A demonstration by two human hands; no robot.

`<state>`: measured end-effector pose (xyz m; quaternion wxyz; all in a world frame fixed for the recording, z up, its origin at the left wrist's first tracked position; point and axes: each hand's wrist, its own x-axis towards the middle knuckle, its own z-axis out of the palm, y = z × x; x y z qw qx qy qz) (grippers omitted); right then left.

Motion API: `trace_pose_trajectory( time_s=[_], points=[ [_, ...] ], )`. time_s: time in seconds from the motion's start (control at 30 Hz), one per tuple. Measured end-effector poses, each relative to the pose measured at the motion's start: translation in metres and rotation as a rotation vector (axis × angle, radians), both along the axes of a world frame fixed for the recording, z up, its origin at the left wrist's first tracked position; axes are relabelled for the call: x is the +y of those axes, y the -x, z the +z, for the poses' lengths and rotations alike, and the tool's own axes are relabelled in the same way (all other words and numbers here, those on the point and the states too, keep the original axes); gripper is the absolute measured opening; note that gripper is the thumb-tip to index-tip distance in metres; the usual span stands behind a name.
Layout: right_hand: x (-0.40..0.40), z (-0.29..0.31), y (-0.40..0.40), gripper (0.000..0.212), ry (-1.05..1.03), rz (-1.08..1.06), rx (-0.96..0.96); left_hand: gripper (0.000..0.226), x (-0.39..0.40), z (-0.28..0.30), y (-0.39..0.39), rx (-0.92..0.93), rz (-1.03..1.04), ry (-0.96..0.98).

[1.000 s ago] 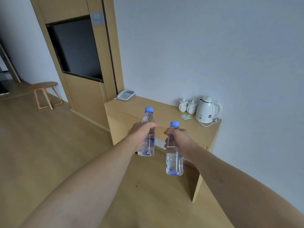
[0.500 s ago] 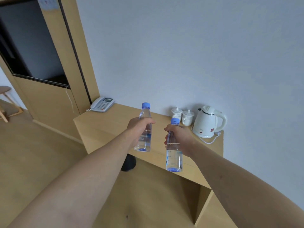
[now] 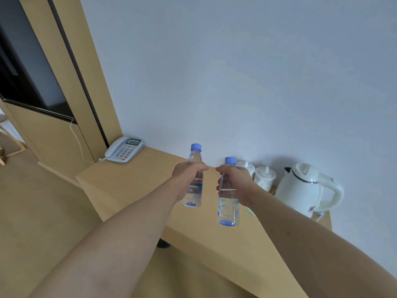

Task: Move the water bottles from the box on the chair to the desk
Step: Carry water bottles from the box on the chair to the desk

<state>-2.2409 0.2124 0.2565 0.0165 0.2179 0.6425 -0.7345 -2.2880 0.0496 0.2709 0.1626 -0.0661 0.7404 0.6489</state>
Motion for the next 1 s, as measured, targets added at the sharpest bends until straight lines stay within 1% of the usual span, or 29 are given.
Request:
trace_pose_trajectory(
  time_s=[0.1,0.2,0.33,0.47,0.57,0.67,0.73,0.8,0.9,1.0],
  points=[
    [0.01,-0.002,0.029,0.027,-0.008,0.017,-0.013,0.039,0.006,-0.003,0.026,-0.012,-0.031,0.01],
    [0.028,-0.011,0.075,0.036,0.007,0.032,-0.03,0.045,0.022,-0.011,0.071,-0.023,-0.062,-0.008],
    [0.043,-0.032,0.114,0.043,0.017,-0.012,-0.079,0.042,0.037,-0.028,0.115,-0.133,-0.102,-0.033],
    [0.055,-0.054,0.14,0.035,0.001,-0.08,-0.117,0.039,0.053,-0.058,0.153,-0.224,-0.132,-0.086],
    [0.062,-0.07,0.158,0.028,-0.006,-0.121,-0.171,0.031,0.063,-0.078,0.177,-0.263,-0.188,-0.079],
    [0.064,-0.081,0.179,0.029,0.013,-0.196,-0.216,0.027,0.071,-0.094,0.204,-0.257,-0.239,-0.047],
    [0.063,-0.086,0.191,0.03,0.005,-0.246,-0.217,0.034,0.075,-0.103,0.222,-0.227,-0.29,-0.008],
    [0.063,-0.091,0.2,0.029,-0.067,-0.266,-0.229,0.042,0.076,-0.111,0.24,-0.209,-0.35,0.053],
    [0.063,-0.096,0.211,0.019,-0.205,-0.285,-0.252,0.051,0.075,-0.118,0.267,-0.165,-0.457,0.151],
    [0.062,-0.095,0.22,0.02,-0.387,-0.302,-0.289,0.041,0.078,-0.124,0.287,-0.048,-0.55,0.265]
  ],
)
